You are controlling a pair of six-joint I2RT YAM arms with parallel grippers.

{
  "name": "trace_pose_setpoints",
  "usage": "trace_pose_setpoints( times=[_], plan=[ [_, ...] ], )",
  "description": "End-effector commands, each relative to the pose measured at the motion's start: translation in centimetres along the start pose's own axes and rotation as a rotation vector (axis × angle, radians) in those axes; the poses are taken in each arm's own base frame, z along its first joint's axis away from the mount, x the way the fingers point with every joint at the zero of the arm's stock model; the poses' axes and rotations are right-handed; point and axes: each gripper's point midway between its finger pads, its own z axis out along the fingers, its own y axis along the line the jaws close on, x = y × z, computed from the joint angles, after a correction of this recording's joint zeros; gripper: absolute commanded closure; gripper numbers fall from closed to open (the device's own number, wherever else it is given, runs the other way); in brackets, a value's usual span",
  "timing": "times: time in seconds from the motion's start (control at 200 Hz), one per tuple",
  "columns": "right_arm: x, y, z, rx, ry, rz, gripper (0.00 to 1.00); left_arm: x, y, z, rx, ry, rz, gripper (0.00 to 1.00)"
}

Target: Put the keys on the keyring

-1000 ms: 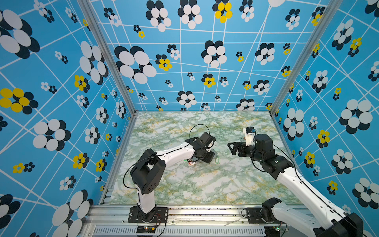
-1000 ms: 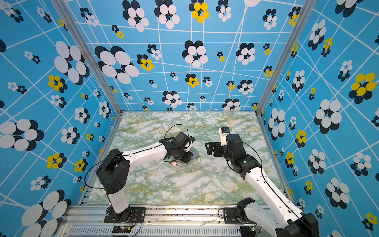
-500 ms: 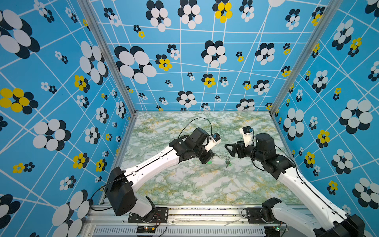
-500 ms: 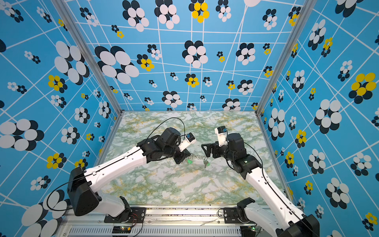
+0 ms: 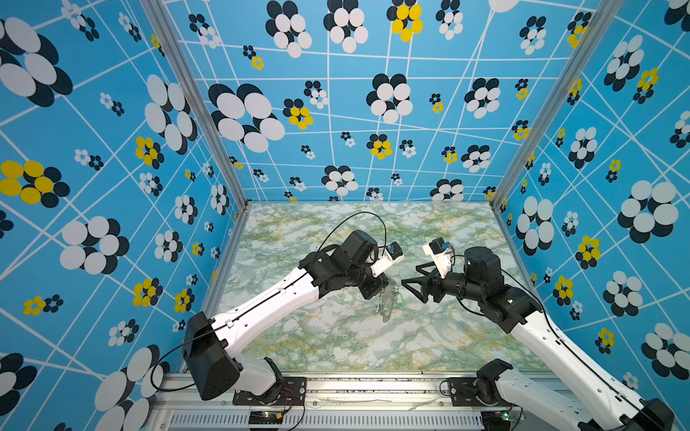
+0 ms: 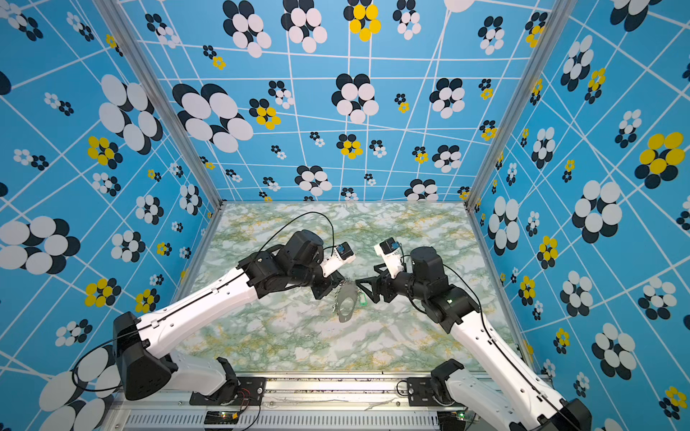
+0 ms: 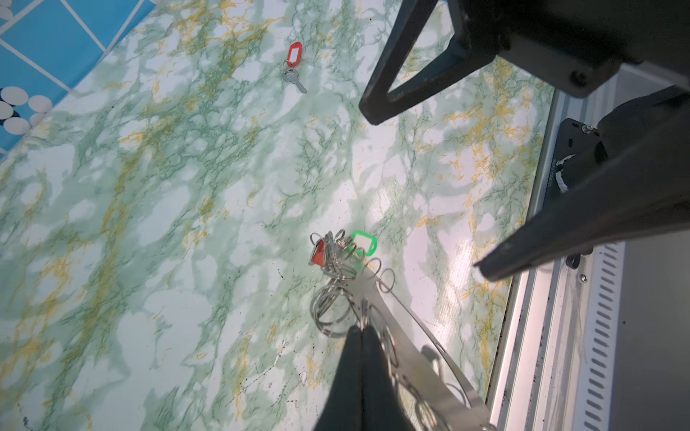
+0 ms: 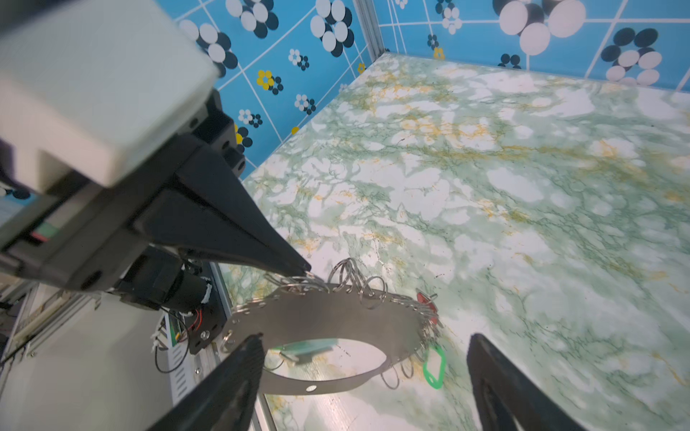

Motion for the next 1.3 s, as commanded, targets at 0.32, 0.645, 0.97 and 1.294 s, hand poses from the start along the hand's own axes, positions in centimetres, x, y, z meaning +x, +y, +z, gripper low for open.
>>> trace_pose_setpoints(
  times=[0.32, 0.645, 0.97, 1.294],
  plan=[
    [-1.1, 0.0, 0.7, 0.075, -0.008, -0.061, 0.24, -4.2, -2.6, -3.1, 0.056, -0.146, 0.114, 1.00],
    [-1.9, 0.7, -0.9, 0.079, -0.023, -0.090, 0.25, -4.0, -2.3, -3.1, 0.031, -0.143, 0.130, 1.00],
    [-0.4, 4.2, -1.5, -0.114, 0.021, -0.003, 0.26, -4.4, -2.0, -3.7, 0.009, -0.167, 0.125, 1.00],
    [0.1, 4.9, -2.2, -0.150, 0.008, 0.007, 0.22, -5.2, -2.2, -4.7, 0.006, -0.215, 0.152, 1.00]
  ],
)
